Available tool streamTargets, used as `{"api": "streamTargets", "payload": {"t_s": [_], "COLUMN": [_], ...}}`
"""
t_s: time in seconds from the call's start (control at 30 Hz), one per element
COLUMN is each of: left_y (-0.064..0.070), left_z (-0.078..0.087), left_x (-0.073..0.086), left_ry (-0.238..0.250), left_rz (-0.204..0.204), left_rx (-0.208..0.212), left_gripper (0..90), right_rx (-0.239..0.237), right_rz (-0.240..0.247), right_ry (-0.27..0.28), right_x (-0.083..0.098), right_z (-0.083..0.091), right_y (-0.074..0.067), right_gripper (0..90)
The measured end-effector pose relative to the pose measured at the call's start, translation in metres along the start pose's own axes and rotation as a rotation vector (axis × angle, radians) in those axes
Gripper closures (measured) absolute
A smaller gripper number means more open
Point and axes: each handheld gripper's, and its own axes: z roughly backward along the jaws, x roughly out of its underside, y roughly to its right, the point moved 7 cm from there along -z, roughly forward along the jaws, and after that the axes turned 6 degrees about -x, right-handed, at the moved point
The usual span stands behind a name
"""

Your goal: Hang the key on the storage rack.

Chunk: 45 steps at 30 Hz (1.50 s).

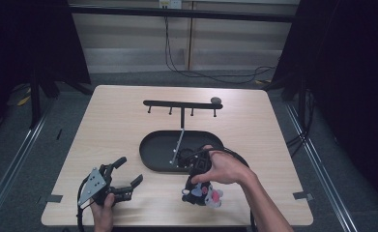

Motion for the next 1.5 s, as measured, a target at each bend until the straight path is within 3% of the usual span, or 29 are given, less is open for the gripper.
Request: {"api": "streamTargets", "payload": {"t_s": [0.23, 0.6, 1.17, 1.5], "left_y": [0.000, 0.000, 0.000, 0.000], "left_z": [0.000, 0.000, 0.000, 0.000], "left_x": [0.000, 0.000, 0.000, 0.000], "left_ry": [0.000, 0.001, 0.000, 0.000], "left_rz": [0.000, 0.000, 0.000, 0.000], "left_rx": [0.000, 0.000, 0.000, 0.000], "left_gripper": [15.5, 15.5, 15.5, 15.5], "right_rx": [0.018, 0.072, 0.112, 0.144], "right_rz": [0.000, 0.009, -0.007, 0.004], "right_ry": [-0.002, 0.040, 0.061, 0.071], "right_x": [0.002, -0.001, -0.006, -0.013], "right_z": [0.014, 0.044, 0.082, 0.107], "right_y": [-0.001, -0.001, 0.003, 0.011], "right_gripper": [85.3, 85.3, 85.3, 85.3]}}
